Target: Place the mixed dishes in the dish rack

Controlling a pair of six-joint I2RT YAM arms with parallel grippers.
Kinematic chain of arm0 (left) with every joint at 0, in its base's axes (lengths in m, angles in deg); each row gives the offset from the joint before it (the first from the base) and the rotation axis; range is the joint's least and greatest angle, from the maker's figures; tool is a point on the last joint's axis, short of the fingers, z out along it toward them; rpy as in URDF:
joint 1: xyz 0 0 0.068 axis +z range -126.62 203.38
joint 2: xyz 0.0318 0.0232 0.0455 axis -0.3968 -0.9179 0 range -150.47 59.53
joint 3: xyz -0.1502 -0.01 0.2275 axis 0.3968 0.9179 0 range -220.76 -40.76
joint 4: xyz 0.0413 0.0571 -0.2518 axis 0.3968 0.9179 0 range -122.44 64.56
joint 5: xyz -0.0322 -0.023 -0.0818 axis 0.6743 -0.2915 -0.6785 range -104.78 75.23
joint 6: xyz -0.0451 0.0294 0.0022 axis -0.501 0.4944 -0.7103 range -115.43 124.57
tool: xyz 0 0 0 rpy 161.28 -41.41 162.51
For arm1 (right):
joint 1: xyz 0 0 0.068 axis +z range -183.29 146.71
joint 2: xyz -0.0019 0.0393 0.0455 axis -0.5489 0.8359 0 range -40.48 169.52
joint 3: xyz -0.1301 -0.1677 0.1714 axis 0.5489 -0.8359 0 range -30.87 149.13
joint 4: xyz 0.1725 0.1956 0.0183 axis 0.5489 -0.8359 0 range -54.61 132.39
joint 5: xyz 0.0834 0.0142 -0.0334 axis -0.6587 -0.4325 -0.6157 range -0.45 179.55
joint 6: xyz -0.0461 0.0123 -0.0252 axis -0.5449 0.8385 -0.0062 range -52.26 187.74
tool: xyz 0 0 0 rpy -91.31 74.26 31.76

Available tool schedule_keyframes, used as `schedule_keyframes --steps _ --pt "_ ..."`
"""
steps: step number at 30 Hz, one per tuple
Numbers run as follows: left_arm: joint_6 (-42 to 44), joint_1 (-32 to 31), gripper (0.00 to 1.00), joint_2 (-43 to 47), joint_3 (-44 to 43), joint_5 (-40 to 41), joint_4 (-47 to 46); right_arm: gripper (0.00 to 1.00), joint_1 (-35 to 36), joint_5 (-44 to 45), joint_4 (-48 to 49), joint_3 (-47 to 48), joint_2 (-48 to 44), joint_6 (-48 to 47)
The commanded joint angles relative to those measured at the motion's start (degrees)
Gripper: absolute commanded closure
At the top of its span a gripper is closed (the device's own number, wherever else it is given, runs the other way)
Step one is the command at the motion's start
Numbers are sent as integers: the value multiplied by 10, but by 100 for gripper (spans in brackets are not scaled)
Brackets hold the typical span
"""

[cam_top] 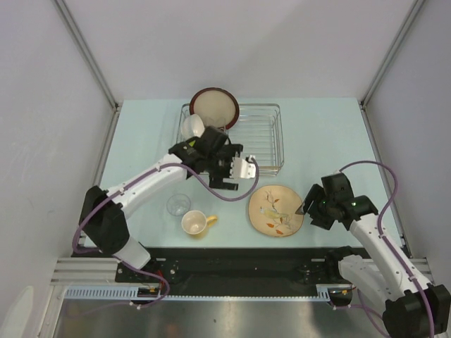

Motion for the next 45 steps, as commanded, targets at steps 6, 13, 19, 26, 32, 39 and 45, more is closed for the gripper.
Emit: schedule_keyframes --steps 6,13,19,26,32,39,45 --pt "-268 -80 0 34 72 24 11 35 -15 -53 89 -57 29 12" --pt "-322 -102 0 -27 76 34 -53 38 -28 -54 130 -84 30 5" --pt "-340 -113 0 -102 56 54 -88 44 -53 -74 173 -110 41 5" --pt "-338 -135 0 -159 30 66 -123 47 -87 -119 198 -128 55 11" --pt "-326 -152 0 -211 -6 67 -138 48 -92 -136 228 -147 65 32" --pt "-296 -159 0 -241 -29 69 -149 53 -106 -158 254 -163 63 46" --pt "-284 -163 0 -234 -19 61 -140 100 -114 -176 246 -171 16 46"
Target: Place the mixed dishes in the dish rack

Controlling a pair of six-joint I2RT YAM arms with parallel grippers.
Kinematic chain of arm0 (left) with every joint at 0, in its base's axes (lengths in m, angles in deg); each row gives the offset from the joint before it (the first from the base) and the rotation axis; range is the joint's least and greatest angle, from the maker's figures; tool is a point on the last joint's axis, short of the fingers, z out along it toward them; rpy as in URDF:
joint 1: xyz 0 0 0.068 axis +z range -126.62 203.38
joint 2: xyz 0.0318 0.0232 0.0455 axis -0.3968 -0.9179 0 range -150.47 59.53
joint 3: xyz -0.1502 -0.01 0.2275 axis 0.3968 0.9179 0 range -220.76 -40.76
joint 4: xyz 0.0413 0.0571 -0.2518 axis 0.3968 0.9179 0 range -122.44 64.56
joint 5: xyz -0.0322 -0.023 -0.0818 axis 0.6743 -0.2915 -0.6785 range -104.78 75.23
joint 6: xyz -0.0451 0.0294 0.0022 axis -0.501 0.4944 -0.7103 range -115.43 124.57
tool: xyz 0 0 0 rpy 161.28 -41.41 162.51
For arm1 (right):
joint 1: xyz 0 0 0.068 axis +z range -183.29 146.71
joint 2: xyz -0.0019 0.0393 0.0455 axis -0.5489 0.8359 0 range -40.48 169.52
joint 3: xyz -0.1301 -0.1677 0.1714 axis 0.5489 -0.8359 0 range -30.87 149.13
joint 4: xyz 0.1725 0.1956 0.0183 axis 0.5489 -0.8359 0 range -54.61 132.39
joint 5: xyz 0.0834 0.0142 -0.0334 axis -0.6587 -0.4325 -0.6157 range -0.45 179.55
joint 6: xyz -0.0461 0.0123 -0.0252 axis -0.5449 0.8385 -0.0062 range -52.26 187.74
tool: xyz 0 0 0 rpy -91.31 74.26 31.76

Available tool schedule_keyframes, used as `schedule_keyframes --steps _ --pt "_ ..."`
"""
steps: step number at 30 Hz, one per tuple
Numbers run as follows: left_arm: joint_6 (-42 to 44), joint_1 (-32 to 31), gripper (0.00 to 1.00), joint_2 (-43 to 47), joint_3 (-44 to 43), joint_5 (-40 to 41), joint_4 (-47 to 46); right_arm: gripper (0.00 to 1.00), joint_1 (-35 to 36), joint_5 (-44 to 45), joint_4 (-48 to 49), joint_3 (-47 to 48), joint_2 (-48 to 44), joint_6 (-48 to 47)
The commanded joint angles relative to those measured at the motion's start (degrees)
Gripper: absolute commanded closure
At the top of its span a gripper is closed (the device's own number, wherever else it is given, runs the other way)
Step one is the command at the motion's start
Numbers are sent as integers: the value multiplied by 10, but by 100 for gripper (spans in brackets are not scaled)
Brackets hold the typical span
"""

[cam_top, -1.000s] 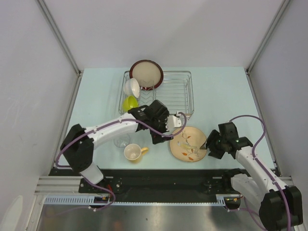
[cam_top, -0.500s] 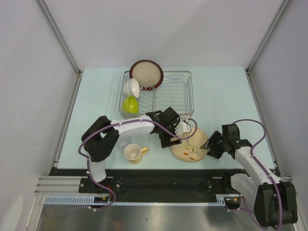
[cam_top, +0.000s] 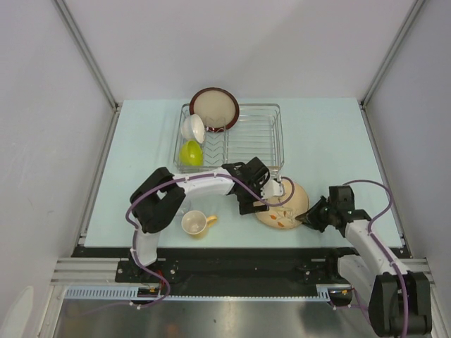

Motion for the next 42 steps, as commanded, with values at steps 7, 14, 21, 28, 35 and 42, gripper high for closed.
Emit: schedule_keyframes --steps 7,14,21,28,35,42 --pt "0 0 0 66 -99 -85 80 100 -1 -62 -26 14 -77 2" --pt "-30 84 0 136 -217 -252 277 100 11 -73 -94 58 -149 -31" --pt "-64 180 0 150 -279 -387 340 100 32 -100 -199 141 -282 -93" --pt "-2 185 0 59 -367 -502 461 100 53 -112 -209 219 -287 -154" --pt "-12 186 0 -60 -540 -522 529 100 89 -100 -200 252 -267 -162" --pt "-35 185 0 -61 -510 -508 497 100 124 -76 -189 268 -250 -150"
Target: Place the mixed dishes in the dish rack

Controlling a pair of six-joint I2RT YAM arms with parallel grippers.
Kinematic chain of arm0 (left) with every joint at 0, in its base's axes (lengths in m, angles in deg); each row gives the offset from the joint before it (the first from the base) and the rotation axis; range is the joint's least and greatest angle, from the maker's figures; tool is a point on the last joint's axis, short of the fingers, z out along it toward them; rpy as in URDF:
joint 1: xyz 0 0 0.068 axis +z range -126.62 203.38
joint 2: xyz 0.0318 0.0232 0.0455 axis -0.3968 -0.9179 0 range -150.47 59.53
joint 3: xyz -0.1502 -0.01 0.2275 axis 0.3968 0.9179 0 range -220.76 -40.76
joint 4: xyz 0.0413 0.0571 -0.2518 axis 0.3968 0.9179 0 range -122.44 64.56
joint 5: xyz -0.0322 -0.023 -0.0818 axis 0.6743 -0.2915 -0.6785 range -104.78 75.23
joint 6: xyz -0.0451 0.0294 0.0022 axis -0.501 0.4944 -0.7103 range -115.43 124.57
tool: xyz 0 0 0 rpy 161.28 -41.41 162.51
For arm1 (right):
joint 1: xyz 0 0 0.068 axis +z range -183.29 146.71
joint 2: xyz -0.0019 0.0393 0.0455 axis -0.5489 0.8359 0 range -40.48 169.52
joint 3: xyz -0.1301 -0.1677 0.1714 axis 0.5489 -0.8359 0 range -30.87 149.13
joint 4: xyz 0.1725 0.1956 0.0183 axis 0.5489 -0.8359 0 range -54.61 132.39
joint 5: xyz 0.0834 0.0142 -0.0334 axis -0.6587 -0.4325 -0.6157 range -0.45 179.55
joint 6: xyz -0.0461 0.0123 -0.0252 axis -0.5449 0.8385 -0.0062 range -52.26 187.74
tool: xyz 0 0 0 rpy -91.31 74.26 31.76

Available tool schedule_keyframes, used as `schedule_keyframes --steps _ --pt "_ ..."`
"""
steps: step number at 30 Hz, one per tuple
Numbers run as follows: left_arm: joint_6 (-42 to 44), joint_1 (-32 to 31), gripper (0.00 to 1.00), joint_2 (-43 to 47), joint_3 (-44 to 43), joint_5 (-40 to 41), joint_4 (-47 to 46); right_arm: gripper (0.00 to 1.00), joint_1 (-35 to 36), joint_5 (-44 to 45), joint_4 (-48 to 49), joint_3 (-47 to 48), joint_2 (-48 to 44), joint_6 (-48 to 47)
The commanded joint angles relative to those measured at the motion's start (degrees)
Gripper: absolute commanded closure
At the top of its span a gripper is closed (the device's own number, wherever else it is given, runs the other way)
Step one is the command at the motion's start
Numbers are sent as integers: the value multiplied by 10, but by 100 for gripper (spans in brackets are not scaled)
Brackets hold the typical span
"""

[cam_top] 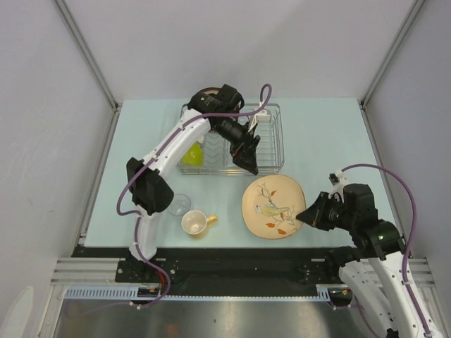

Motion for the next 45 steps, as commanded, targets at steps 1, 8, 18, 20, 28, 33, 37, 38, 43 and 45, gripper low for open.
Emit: schedule_keyframes --steps 1,8,18,20,28,33,37,38,43,45 --pt "-19 0 0 18 16 -14 8 100 19 -15 82 53 4 16" --pt "-28 -27 0 51 118 29 -33 100 67 15 129 70 39 34" --pt "-43 -37 0 45 145 40 -62 100 156 86 163 88 70 49" --pt "-36 -37 6 43 144 34 -56 100 162 93 165 89 75 49" --pt "12 -37 27 43 143 2 -3 100 165 114 192 98 100 32" --pt "40 -37 23 40 141 -13 26 100 163 119 222 101 122 26" --pt "47 -37 41 38 139 -23 33 100 162 127 238 104 140 22" --pt "52 -37 43 35 132 -29 42 100 161 127 244 104 143 22" --pt "71 -37 53 20 108 -37 74 100 160 143 258 104 156 21" --pt "71 -36 59 19 101 -43 78 100 159 151 265 104 161 21"
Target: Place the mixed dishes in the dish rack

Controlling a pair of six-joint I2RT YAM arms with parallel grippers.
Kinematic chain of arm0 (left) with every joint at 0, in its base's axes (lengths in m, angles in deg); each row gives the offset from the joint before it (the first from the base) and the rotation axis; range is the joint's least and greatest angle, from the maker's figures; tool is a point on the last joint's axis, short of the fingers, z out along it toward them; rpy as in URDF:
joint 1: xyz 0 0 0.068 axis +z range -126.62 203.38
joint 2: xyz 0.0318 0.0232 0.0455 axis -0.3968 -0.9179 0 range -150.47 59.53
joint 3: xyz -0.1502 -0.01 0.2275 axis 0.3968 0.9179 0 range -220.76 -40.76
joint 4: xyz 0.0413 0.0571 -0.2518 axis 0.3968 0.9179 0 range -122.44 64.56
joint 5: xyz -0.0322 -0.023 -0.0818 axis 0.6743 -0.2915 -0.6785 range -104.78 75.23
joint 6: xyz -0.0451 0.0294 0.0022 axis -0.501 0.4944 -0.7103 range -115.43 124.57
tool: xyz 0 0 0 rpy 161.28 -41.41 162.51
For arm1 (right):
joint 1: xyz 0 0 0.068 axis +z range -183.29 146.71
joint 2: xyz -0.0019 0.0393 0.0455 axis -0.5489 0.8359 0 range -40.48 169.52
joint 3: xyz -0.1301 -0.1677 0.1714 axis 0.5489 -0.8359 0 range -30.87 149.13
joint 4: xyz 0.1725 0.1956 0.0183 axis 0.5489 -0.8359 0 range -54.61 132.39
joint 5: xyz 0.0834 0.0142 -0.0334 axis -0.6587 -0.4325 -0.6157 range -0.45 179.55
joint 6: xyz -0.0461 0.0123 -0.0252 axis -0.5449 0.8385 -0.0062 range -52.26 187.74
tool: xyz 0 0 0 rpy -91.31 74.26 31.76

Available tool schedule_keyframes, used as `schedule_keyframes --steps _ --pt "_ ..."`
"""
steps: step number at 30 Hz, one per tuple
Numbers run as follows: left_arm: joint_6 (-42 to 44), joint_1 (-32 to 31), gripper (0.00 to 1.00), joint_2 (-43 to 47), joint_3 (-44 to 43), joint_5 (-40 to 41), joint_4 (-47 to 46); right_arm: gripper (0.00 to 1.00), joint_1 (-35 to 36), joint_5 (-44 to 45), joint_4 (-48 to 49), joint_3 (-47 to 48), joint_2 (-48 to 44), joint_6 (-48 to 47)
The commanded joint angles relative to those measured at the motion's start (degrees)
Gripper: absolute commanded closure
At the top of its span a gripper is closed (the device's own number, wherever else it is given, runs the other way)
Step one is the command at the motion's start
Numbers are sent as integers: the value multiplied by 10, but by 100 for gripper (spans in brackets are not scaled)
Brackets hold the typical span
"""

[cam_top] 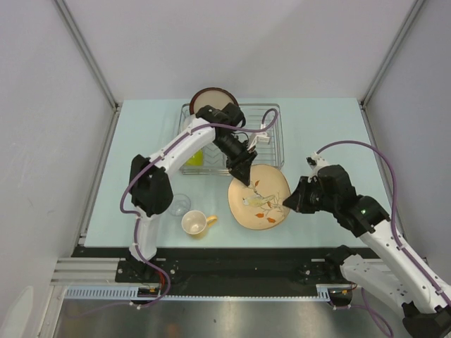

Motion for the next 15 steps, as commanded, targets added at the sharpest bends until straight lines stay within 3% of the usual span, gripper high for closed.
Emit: schedule_keyframes --steps 1,5,15 --pt "19 -21 65 4 -40 -95 80 100 -3 26 161 42 9 18" --pt "9 -20 100 -1 -53 -105 82 100 -3 50 170 39 23 20" --pt "-6 -3 100 14 -55 -141 82 100 -4 111 199 4 56 42"
